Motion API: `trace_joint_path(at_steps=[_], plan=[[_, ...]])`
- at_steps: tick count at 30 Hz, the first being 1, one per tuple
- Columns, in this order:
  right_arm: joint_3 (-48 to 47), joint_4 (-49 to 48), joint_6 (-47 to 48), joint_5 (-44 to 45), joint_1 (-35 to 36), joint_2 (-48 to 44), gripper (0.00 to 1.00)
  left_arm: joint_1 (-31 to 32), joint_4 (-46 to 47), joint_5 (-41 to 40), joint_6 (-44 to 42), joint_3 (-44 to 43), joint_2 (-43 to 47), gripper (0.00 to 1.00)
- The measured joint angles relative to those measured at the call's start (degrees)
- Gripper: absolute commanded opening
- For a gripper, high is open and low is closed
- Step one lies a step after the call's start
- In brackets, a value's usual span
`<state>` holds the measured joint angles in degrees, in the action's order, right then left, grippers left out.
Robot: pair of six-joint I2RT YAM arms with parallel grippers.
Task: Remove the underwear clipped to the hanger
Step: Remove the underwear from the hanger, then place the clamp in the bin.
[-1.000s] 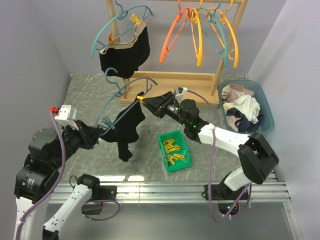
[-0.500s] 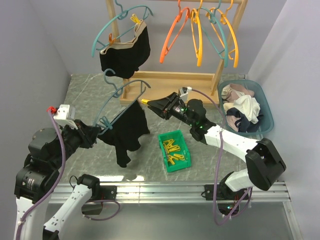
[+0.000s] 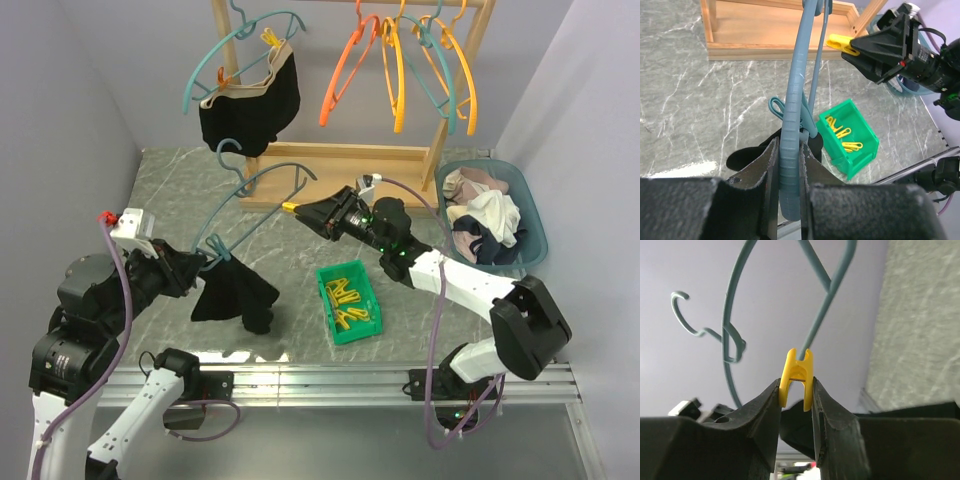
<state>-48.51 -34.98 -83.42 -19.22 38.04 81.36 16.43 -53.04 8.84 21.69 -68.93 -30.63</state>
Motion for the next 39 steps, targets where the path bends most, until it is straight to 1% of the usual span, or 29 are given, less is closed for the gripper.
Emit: trace_joint_path(at_steps=[3,6,8,11,14,16,18,21,22,23,24,26,27,29,30,33,36,39], plan=[[0.3,3.2,3.2,0.0,0.0,-1.9,0.0,0.0,0.0,-1.1,0.0,0.0,0.0,0.01],[0.5,9.8,10.1,-0.5,0.0,-6.6,0.0,0.0,0.0,-1.9,0.0,0.0,0.1,0.01],[1.0,16.0,15.9,-0.3,0.1,-11.1,0.0,0.0,0.0,-2.6,0.0,0.0,0.2,0.01],[2.2,27.8,25.3,2.8,0.6,-20.1,0.0,0.0,0.0,-3.7,0.0,0.0,0.4,0.01],[5.3,37.4,32.1,7.5,1.0,-28.1,0.0,0.0,0.4,-4.5,0.1,0.4,0.9,0.01],[7.8,42.7,35.4,10.0,1.1,-31.7,0.0,0.0,1.1,-4.7,0.2,1.1,1.1,0.01],[9.8,47.1,37.7,11.8,1.3,-33.1,0.0,0.0,2.3,-4.7,0.4,2.3,1.2,0.01],[12.3,51.4,40.3,13.4,2.1,-32.6,0.0,0.0,3.2,-3.9,0.7,3.7,0.9,0.01],[12.9,52.4,40.9,13.9,2.6,-32.3,0.04,0.0,3.4,-3.6,0.8,3.8,0.7,0.01],[13.4,53.4,41.4,14.1,3.2,-31.8,0.13,0.0,3.7,-3.2,1.0,4.0,0.4,0.01],[13.6,53.9,41.7,14.3,3.6,-31.5,0.32,0.0,4.0,-2.9,1.2,4.0,0.1,0.01],[13.9,54.5,42.5,15.2,4.7,-31.0,0.43,0.0,4.5,-2.3,1.6,4.0,-0.4,0.01],[13.9,54.8,42.9,15.4,5.3,-30.9,0.57,0.0,4.9,-2.1,1.7,4.0,-0.6,0.01],[13.9,54.9,43.8,16.0,6.5,-30.8,0.64,0.0,5.4,-1.7,1.8,4.0,-0.8,0.01],[13.9,54.9,44.3,16.4,7.2,-30.7,0.69,0.0,5.5,-1.5,1.8,4.0,-0.8,0.01],[13.0,55.5,46.3,17.4,9.6,-30.3,0.76,0.0,5.8,-0.9,1.9,4.0,-0.9,0.01],[10.3,55.7,48.9,18.7,12.8,-29.3,0.77,0.0,6.1,-0.3,2.0,4.1,-0.9,0.01],[5.4,55.3,51.5,19.4,15.7,-26.8,0.76,0.0,6.4,0.8,2.0,4.1,-1.1,0.01]])
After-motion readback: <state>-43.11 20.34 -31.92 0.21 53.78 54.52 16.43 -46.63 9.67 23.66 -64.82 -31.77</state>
